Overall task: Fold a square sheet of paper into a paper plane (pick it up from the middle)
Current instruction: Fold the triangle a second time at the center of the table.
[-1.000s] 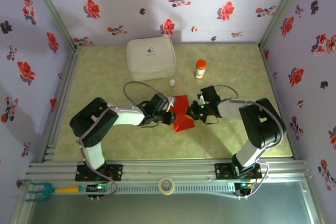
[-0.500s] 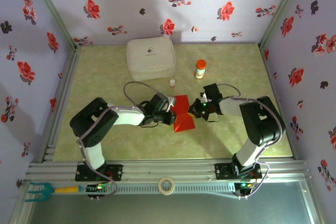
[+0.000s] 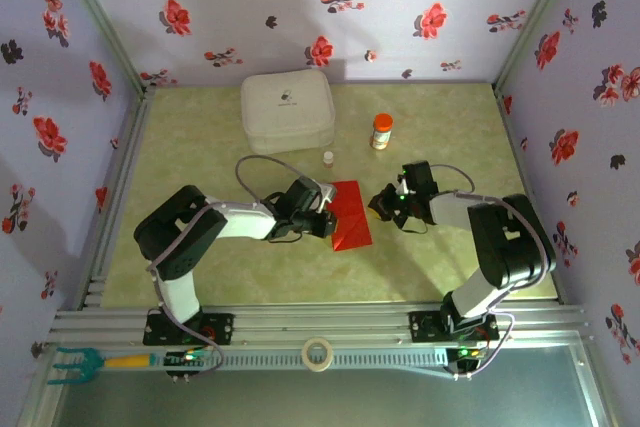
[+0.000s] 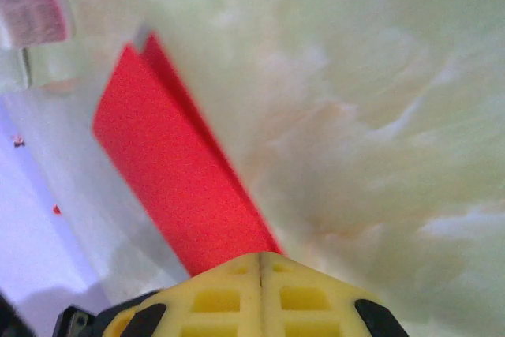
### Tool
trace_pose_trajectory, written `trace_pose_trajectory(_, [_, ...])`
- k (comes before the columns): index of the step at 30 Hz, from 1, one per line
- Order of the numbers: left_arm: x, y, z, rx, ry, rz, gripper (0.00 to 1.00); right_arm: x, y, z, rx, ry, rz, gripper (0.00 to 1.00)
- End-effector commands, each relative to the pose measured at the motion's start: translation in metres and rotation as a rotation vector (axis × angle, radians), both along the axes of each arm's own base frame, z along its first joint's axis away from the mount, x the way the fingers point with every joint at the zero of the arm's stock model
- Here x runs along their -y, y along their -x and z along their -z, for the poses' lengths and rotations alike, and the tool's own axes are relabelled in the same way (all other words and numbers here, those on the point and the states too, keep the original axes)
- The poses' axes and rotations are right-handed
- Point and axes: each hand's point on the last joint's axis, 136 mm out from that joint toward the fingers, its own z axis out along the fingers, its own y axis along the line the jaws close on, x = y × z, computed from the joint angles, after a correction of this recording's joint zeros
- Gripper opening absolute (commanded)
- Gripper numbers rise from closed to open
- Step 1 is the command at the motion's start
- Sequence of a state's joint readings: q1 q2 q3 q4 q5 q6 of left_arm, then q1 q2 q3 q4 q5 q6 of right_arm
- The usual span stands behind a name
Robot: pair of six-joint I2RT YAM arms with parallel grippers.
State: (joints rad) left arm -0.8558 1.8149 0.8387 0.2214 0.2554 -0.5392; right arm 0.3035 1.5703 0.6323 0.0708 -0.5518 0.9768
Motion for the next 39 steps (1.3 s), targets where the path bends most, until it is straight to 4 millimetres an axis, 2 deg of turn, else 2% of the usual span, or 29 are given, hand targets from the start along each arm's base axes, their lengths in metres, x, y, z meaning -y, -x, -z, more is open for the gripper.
trace_pose_trajectory(1, [-0.014,0.01,0.022,-0.049,-0.074,0.018,0.0,-0.008,0.005,-0.019,0.049,0.027,-0.08,0.0])
trace_pose_trajectory(6, [-0.013,0.009,0.022,-0.049,-0.072,0.017,0.0,-0.036,0.022,-0.013,0.022,0.017,-0.196,0.0])
trace_pose_trajectory(11, [-0.013,0.009,0.022,-0.053,-0.071,0.02,0.0,-0.049,0.028,0.004,-0.017,0.038,-0.239,0.0])
trace_pose_trajectory(15, [-0.012,0.009,0.022,-0.053,-0.073,0.023,0.0,-0.048,0.032,0.017,-0.047,0.055,-0.252,0.0])
trace_pose_trajectory(18, [-0.012,0.009,0.021,-0.051,-0.071,0.025,0.0,-0.036,0.039,0.032,-0.076,0.119,-0.241,0.0])
trace_pose_trajectory(22, [-0.011,0.009,0.022,-0.051,-0.065,0.021,0.0,-0.03,0.048,0.049,-0.112,0.143,-0.242,0.0])
trace_pose_trajectory(26, [-0.012,0.009,0.018,-0.051,-0.056,0.016,0.01,-0.027,0.051,0.055,-0.121,0.146,-0.23,0.0])
trace_pose_trajectory(28, [-0.01,0.008,0.012,-0.045,-0.047,0.012,0.06,-0.027,0.051,0.054,-0.117,0.146,-0.229,0.0])
trace_pose_trajectory(30, [-0.01,0.006,0.006,-0.04,-0.044,0.001,0.18,-0.027,0.05,0.053,-0.116,0.144,-0.225,0.0])
trace_pose_trajectory(33, [-0.009,0.002,-0.008,-0.027,-0.034,-0.016,0.27,-0.027,0.05,0.054,-0.117,0.138,-0.212,0.0])
trace_pose_trajectory(39, [-0.016,-0.003,-0.044,0.011,0.003,-0.085,0.39,-0.028,0.05,0.053,-0.114,0.116,-0.186,0.0])
